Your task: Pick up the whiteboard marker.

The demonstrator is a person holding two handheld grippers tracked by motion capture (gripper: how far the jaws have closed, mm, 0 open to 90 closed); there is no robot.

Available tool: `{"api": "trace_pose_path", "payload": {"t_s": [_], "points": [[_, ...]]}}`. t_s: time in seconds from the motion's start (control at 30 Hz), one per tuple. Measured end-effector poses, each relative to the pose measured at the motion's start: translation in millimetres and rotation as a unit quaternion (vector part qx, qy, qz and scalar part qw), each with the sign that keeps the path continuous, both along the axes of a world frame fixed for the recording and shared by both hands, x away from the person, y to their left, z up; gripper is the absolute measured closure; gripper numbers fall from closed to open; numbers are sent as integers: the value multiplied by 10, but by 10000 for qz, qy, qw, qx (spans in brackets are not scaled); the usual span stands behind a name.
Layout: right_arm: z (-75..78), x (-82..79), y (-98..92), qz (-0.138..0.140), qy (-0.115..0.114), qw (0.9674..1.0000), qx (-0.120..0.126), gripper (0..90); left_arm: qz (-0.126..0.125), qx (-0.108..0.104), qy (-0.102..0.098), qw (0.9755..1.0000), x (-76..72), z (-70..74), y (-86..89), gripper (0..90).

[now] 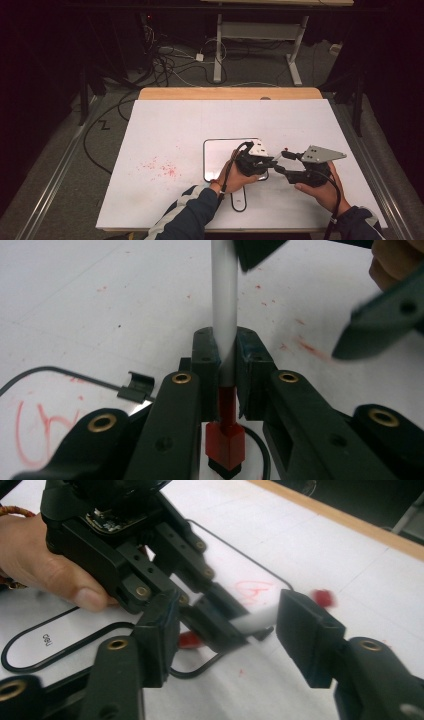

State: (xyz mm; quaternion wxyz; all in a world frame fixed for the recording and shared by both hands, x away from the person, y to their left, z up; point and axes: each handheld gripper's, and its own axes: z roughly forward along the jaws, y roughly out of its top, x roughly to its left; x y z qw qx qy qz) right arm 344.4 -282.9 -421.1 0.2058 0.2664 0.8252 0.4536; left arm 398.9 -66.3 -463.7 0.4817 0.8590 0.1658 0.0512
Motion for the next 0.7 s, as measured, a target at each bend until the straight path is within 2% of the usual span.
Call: {"api": "trace_pose_path", "payload": {"t_s": [0.13, 0.2, 0.33, 0.4, 0.5, 0.7], "points": [[54, -17, -33, -29, -73, 9999, 101, 411, 155, 88, -38, 9998, 20, 8, 132, 791], [87, -36, -43, -40, -156, 9998, 123, 411, 252, 52, 12, 9997, 41, -4, 217, 791], [96, -50, -87, -305, -270, 9992, 20, 410, 390, 29, 29, 9992, 48, -21, 356, 791], [78, -64, -121, -354, -264, 9990, 12, 405, 391, 46, 56, 9992, 49, -23, 387, 791], [59, -136, -173, -522, -387, 9978, -104, 395, 416, 92, 33, 9991, 48, -19, 401, 791], [27, -253, -211, -580, -457, 9970, -217, 394, 384, 182, 67, 9991, 112, -2, 379, 790]]}}
